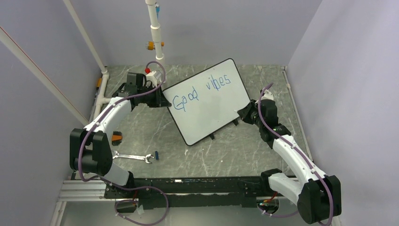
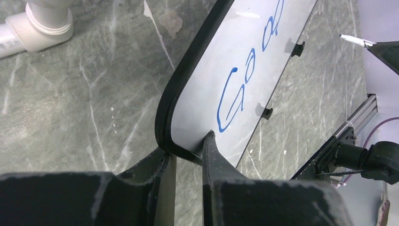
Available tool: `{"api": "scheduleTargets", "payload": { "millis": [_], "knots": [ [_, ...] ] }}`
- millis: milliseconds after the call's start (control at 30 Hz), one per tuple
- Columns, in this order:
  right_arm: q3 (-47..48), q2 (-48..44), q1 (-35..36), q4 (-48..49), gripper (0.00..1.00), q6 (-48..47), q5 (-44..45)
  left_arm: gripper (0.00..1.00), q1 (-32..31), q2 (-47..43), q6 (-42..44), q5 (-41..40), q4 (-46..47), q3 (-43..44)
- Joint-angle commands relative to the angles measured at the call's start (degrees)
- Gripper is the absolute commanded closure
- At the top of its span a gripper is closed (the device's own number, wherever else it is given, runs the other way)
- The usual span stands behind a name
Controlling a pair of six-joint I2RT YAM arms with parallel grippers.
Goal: Write a sentence on the whiteboard
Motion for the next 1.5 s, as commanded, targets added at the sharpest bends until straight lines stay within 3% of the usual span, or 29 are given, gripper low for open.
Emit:
{"api": "scheduleTargets", "payload": {
  "millis": [0,667,1333,1467],
  "knots": [
    [-0.5,-1.3,0.1,3.4,1.00,0.6,-0.4,0.90,-1.0,2.7,15.5,-22.4,-7.3,-3.9],
    [-0.9,-1.0,0.1,3.8,1.00,0.7,-0.6,0.77,-2.5,-1.7,15.5,-20.9,-5.9,-4.7],
    [0.1,-2.3,0.1,1.8,1.00,-0.4,-0.5,0.48,-2.6,-13.9,17.2,-22.3,-5.5,-6.0],
    [0.9,-2.7,0.1,0.8,1.00,-0.8,-1.0,0.44,-2.4,-16.6,17.7,-18.5,-5.4,-3.8]
  ]
}}
